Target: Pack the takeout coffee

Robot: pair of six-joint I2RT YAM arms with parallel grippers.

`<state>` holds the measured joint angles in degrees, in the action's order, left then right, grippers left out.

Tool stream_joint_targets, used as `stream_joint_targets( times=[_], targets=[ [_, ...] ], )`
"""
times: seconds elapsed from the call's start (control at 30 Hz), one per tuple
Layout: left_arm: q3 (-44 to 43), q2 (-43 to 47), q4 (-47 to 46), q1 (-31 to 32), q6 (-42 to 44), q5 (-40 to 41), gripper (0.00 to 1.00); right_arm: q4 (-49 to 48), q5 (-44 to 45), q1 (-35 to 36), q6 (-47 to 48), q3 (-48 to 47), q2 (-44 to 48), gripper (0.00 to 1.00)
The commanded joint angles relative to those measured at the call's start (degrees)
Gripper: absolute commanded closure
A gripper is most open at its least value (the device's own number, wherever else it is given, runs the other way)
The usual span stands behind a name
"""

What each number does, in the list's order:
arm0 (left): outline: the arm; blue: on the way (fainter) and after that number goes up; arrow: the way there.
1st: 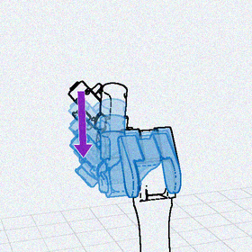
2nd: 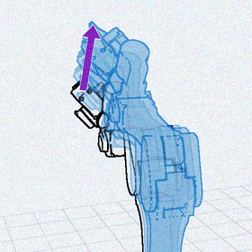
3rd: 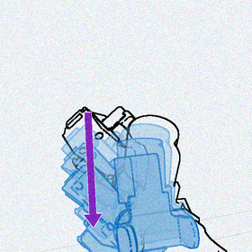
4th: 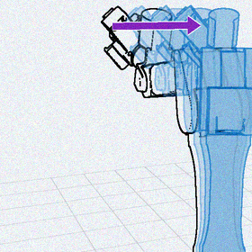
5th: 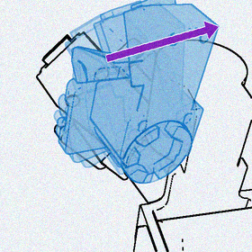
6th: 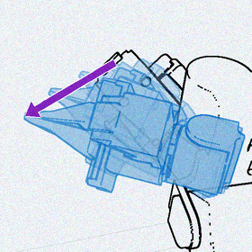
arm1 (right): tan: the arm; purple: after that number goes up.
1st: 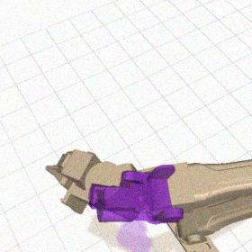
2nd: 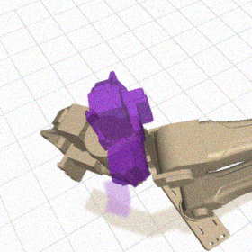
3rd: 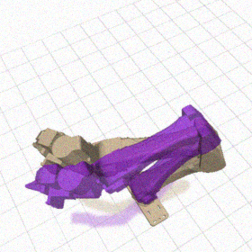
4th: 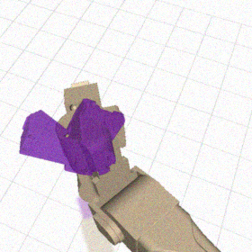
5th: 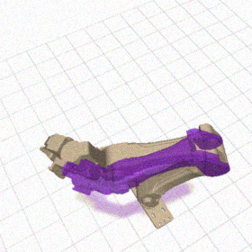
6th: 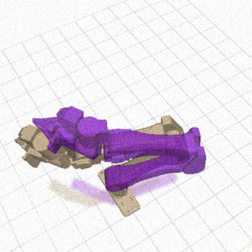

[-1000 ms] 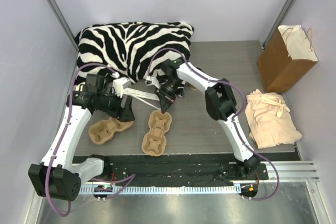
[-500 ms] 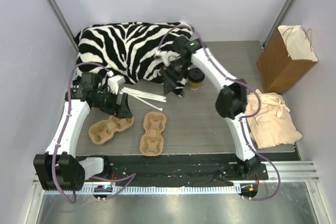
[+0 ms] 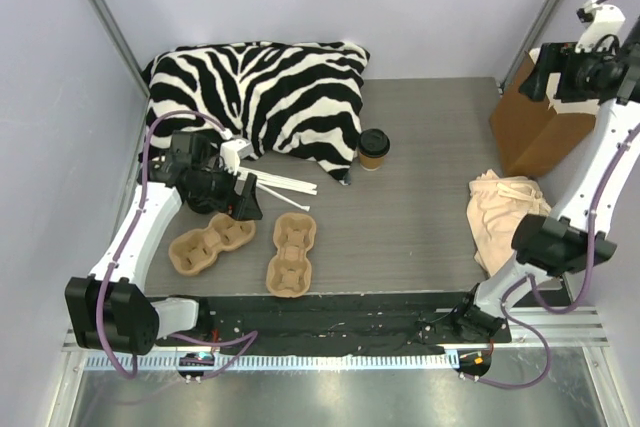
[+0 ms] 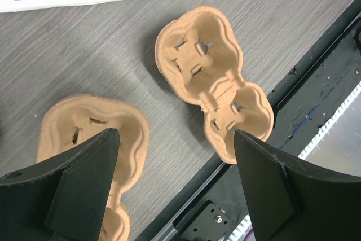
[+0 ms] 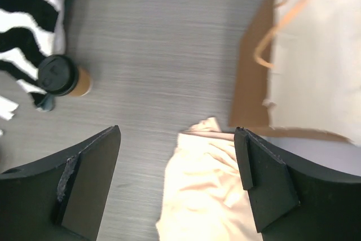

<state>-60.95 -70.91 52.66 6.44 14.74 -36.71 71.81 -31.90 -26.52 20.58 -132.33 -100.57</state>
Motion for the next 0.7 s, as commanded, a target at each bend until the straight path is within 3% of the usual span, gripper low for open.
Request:
stream_joint_targets(
  times=[0.0,0.17,0.5,0.67],
  targets=[
    [-3.3,0.2,-2.0,0.4,-0.6,-1.7,0.13,-4.5,6.1,-1.5,1.5,0.9,8.9,0.08],
    [-3.9,1.0,-1.4,0.5,-0.5,-0.9,0.13,-0.8,11.3,-4.8,5.6,-0.6,6.0,0.0],
    [-2.2,2.8,-1.5,0.5,-0.1,-1.2,0.13,1.3,13.4,-4.5,11.9,-6.0,-7.6,0.0],
    [-1.6,2.4,-2.0,0.5,-0.3,-1.0,0.13,2.4,12.1,-3.2,13.5,-4.4,-10.6,0.07]
  ],
)
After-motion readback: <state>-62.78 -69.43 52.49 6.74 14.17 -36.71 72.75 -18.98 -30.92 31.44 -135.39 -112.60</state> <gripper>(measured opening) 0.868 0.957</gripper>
